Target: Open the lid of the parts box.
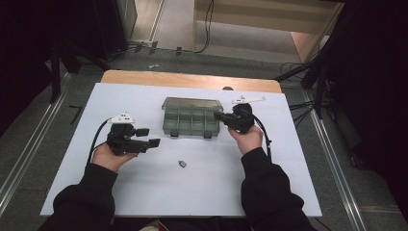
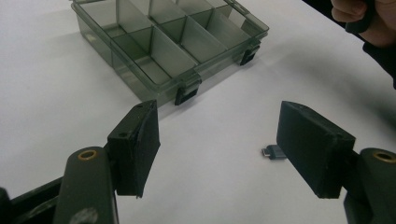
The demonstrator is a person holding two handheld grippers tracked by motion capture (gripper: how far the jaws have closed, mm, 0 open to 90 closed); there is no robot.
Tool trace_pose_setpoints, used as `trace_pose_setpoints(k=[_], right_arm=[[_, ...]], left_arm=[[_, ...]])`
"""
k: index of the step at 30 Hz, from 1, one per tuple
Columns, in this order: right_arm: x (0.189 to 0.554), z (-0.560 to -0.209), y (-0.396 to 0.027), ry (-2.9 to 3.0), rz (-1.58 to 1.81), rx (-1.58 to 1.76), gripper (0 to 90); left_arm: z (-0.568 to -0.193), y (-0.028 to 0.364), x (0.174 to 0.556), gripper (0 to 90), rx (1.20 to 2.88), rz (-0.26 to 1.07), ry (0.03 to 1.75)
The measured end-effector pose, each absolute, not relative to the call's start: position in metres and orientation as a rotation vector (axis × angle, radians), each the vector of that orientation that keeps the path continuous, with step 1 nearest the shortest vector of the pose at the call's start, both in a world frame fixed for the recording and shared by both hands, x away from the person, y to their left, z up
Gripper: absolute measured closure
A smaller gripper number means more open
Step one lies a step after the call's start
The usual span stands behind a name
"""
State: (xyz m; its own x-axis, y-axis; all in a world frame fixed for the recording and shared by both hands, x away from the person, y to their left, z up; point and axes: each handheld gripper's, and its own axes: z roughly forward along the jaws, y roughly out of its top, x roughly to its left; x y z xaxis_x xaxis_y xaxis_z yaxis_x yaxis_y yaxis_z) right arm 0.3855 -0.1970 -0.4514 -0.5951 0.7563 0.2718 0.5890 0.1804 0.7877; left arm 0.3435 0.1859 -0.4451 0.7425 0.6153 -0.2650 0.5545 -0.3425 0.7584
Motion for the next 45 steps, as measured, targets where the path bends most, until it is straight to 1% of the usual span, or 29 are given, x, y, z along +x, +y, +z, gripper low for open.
trace_pose_setpoints(k=[15, 20, 25, 38, 41, 45], right_arm=[[0.385, -0.451, -0.197, 2.269, 1.381, 1.312, 88.1], [0.385, -0.450, -0.198, 2.266, 1.380, 1.308, 88.1], [0.385, -0.450, -0.197, 2.259, 1.380, 1.302, 88.1], [0.386, -0.449, -0.196, 2.256, 1.375, 1.301, 88.1], [0.386, -0.449, -0.196, 2.254, 1.374, 1.303, 88.1], [0.386, -0.449, -0.196, 2.248, 1.375, 1.302, 88.1]], left_arm=[[-0.448, 0.178, 0.371, 30.9, 2.023, 0.097, 0.913], [-0.447, 0.176, 0.381, 30.9, 2.031, 0.147, 0.917], [-0.449, 0.173, 0.390, 31.3, 2.044, 0.163, 0.914], [-0.455, 0.165, 0.414, 31.3, 2.036, 0.158, 0.931], [-0.456, 0.164, 0.417, 33.4, 2.030, 0.151, 0.927], [-0.457, 0.162, 0.423, 33.5, 2.042, 0.172, 0.927]])
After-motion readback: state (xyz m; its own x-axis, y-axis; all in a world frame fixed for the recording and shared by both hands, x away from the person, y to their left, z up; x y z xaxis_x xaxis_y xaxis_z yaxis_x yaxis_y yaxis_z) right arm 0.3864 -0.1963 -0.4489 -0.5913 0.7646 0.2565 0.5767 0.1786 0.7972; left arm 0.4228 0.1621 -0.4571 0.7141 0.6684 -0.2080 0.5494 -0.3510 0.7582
